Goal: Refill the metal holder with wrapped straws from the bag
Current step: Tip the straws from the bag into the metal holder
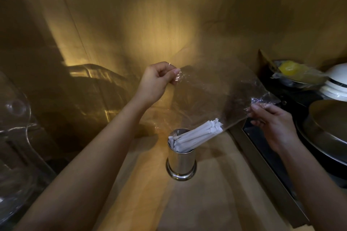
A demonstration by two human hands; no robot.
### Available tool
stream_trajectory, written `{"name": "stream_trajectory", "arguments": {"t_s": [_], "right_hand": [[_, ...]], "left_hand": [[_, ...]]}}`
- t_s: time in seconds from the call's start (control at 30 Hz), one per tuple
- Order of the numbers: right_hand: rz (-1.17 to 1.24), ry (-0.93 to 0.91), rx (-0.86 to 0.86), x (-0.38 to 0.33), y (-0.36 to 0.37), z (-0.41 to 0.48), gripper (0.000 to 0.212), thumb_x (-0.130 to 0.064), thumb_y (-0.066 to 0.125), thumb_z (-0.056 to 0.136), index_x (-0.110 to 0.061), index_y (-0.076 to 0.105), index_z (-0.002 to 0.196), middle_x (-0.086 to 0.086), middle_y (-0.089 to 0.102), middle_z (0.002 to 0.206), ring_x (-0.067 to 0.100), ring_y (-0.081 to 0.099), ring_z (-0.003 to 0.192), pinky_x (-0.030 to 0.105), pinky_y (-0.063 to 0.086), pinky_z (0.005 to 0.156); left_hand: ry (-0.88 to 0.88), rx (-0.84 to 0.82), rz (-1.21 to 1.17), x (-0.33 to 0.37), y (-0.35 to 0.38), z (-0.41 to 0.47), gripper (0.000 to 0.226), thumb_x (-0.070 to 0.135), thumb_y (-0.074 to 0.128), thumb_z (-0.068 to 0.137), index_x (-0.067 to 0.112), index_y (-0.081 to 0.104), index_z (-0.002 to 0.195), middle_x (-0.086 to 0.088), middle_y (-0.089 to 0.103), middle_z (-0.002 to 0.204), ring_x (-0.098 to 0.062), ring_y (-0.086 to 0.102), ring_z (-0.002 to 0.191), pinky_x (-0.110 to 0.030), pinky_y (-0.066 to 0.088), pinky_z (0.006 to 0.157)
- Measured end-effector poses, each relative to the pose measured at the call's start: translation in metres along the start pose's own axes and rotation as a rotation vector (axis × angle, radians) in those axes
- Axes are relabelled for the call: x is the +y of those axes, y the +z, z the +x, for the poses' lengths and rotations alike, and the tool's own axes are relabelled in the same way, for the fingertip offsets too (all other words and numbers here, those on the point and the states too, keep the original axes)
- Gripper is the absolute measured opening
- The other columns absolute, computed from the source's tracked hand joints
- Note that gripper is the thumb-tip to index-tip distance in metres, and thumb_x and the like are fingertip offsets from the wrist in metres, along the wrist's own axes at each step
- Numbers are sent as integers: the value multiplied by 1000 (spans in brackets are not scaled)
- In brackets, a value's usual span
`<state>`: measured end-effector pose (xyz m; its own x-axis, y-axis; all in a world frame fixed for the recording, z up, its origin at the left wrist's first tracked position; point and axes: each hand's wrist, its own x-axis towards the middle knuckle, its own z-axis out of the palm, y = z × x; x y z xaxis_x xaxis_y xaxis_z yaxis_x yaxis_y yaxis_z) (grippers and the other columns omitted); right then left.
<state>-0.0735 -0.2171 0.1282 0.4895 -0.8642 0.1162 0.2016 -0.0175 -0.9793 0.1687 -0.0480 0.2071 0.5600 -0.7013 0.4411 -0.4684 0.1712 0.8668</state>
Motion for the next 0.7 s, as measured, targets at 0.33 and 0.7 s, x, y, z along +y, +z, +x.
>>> {"name": "stream_trajectory", "arguments": {"t_s": [0.33,0.7], "right_hand": [[-162,-120,-105,-31,46,9,8,-10,65,80,-8,67,88,3,65,85,10,58,74,21,46,63],[-251,21,-218,9,71,10,19,-16,72,73,-26,69,89,-4,69,94,0,66,81,18,47,65]], "left_hand": [[-102,155,-89,-32,-44,-16,16,9,60,86,14,64,72,0,65,67,-3,62,58,-20,54,67],[-327,287,-193,-76,-71,-56,11,10,68,79,21,65,79,12,69,66,6,64,59,-8,50,62]]}}
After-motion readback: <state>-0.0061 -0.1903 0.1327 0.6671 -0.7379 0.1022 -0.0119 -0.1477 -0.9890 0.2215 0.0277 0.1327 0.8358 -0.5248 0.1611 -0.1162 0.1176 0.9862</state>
